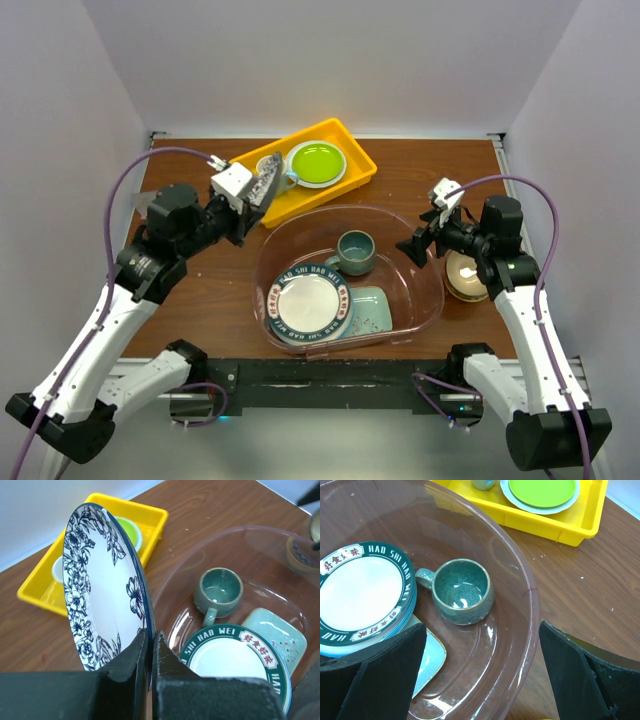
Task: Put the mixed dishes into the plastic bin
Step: Pick up the plate at the center of the board.
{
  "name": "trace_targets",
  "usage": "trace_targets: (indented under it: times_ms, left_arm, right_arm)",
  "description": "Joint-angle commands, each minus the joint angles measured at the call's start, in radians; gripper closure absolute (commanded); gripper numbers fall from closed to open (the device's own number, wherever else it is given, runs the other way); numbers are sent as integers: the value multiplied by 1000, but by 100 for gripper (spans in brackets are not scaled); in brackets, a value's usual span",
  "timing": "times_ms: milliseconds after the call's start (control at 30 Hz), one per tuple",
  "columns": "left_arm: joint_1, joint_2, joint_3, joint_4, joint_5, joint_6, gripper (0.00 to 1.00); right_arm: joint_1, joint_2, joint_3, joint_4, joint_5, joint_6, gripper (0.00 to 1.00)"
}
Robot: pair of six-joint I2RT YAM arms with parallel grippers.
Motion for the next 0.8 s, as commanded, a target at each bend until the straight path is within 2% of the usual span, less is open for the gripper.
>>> trace_targets:
  times_ms: [0,433,767]
  left_arm:
    - [-115,-29,-9,227,12,150,100]
    - [-221,-54,-117,335,30,341,100]
    - [-290,-77,-218,411,18,476,100]
  right_arm:
    - [-4,-1,-6,42,11,-6,1]
    - [-12,14,40,24,8,17,1]
    - [-12,86,236,-170,-84,-23,1]
